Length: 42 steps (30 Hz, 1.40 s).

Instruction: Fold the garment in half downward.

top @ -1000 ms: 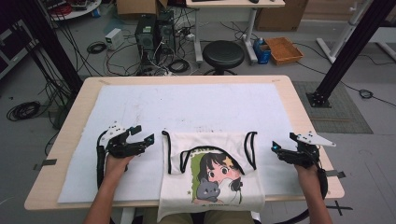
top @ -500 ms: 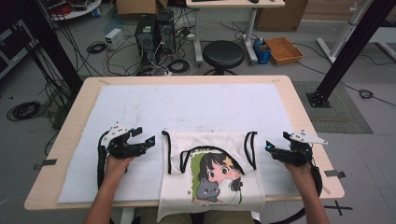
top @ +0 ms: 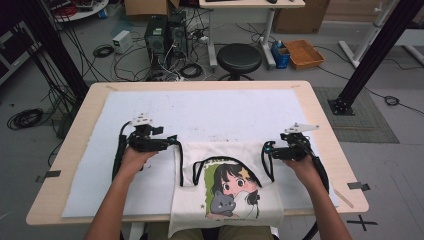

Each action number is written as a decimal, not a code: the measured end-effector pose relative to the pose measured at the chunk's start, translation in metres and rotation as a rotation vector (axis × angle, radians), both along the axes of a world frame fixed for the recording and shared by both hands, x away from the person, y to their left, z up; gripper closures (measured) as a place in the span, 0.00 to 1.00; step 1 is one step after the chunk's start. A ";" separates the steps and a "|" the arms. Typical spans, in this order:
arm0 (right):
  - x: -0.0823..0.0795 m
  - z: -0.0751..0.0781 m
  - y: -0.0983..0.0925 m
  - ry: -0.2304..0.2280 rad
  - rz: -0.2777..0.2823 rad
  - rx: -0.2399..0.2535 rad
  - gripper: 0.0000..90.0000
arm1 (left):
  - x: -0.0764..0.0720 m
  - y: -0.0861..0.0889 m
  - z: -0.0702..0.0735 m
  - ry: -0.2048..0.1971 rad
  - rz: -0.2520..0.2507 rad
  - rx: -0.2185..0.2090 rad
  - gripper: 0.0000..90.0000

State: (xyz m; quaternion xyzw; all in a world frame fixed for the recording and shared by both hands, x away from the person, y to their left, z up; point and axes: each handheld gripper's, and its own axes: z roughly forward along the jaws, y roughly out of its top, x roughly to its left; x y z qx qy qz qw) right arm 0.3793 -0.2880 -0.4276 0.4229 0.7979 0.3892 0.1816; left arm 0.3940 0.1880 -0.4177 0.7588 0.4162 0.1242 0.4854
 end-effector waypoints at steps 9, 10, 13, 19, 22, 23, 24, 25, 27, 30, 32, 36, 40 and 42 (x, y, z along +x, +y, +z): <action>0.027 -0.017 0.020 0.101 0.091 -0.112 0.37 | 0.014 -0.027 -0.028 0.083 -0.053 0.230 0.37; 0.026 -0.016 0.019 0.100 0.105 -0.107 0.43 | 0.011 -0.028 -0.028 0.052 -0.046 0.261 0.46; 0.019 -0.013 0.020 0.092 0.165 -0.109 0.76 | 0.006 -0.024 -0.028 0.045 -0.069 0.244 0.86; 0.014 -0.010 0.025 0.048 0.197 -0.178 0.94 | 0.004 -0.016 -0.028 0.057 -0.040 0.125 0.91; 0.021 -0.009 0.025 -0.015 0.141 -0.199 0.94 | 0.010 -0.011 -0.024 0.027 0.026 -0.009 0.91; 0.026 -0.008 0.024 -0.016 0.120 -0.196 0.94 | 0.013 -0.010 -0.023 0.020 0.049 -0.033 0.91; 0.032 -0.007 0.023 -0.022 0.091 -0.185 0.94 | 0.016 -0.009 -0.022 0.012 0.061 -0.035 0.92; 0.036 -0.006 0.022 -0.028 0.081 -0.180 0.94 | 0.019 -0.008 -0.021 0.004 0.084 -0.050 0.92; 0.046 -0.001 0.024 -0.064 0.047 -0.172 0.94 | 0.027 -0.005 -0.018 -0.010 0.135 -0.101 0.92; 0.059 0.010 0.028 -0.119 0.012 -0.153 0.94 | 0.034 -0.001 -0.013 -0.045 0.184 -0.162 0.92; 0.060 0.015 0.030 -0.174 0.000 -0.129 0.94 | 0.033 0.000 -0.011 -0.054 0.176 -0.188 0.92; 0.047 0.014 0.031 -0.189 0.051 -0.137 0.94 | 0.020 0.005 -0.010 -0.063 0.117 -0.180 0.91; 0.016 0.013 0.022 -0.210 0.125 -0.094 0.94 | -0.005 0.009 -0.011 -0.086 0.035 -0.192 0.91; -0.001 0.013 0.018 -0.208 0.154 -0.109 0.94 | -0.019 0.008 -0.011 -0.099 -0.010 -0.178 0.91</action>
